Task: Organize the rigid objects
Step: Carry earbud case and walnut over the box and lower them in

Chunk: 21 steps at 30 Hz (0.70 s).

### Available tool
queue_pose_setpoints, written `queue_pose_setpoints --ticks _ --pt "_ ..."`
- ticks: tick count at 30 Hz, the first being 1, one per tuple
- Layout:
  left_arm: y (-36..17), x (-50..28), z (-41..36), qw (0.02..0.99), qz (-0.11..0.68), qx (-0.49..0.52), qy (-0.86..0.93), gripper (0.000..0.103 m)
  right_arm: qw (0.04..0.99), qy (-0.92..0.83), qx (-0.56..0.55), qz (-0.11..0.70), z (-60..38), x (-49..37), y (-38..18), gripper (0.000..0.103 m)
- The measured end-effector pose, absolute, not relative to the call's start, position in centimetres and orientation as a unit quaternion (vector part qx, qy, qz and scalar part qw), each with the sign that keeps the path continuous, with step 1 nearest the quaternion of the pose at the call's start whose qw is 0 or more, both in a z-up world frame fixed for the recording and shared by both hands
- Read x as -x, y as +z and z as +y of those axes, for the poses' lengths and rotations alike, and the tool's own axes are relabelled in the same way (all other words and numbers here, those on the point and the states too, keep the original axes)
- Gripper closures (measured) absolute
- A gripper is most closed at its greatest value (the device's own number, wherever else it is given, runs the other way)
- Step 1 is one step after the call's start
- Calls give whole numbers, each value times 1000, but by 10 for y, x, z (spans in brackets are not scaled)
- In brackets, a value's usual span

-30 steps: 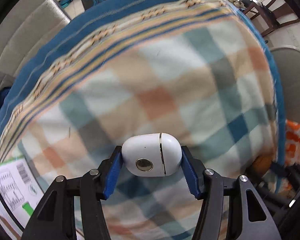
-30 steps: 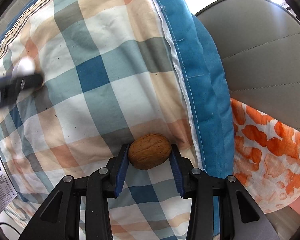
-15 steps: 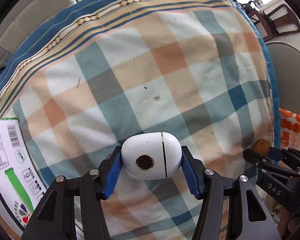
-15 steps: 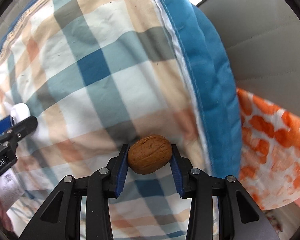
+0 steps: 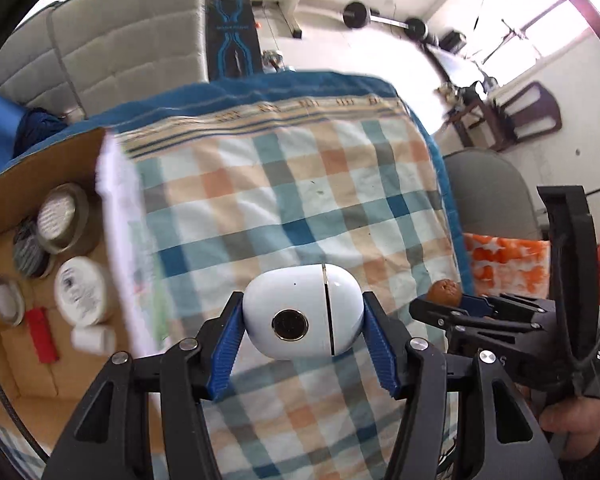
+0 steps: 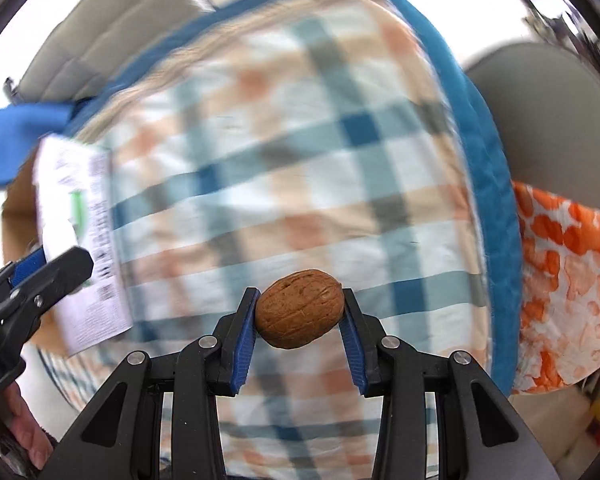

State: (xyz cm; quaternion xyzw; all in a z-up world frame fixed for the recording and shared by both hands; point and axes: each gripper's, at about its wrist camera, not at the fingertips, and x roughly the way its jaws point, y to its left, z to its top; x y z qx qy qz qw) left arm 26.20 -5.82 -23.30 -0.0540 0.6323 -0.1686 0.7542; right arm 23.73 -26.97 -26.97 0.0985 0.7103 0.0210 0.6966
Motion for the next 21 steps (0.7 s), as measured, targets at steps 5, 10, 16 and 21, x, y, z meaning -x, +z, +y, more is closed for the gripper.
queue_pose_setpoints --ticks 5,10,16,21 --pt "-193 -228 26 779 608 87 -129 49 720 98 -93 681 -186 -232 -222 61" --pt "-185 -211 121 789 604 93 -64 49 716 165 -75 674 -75 -233 -211 61" --pt "-237 -214 210 755 643 129 -15 49 685 184 -63 702 35 -244 -264 61" --pt "-285 -225 251 722 674 156 -6 49 673 183 -57 714 78 -259 -305 61"
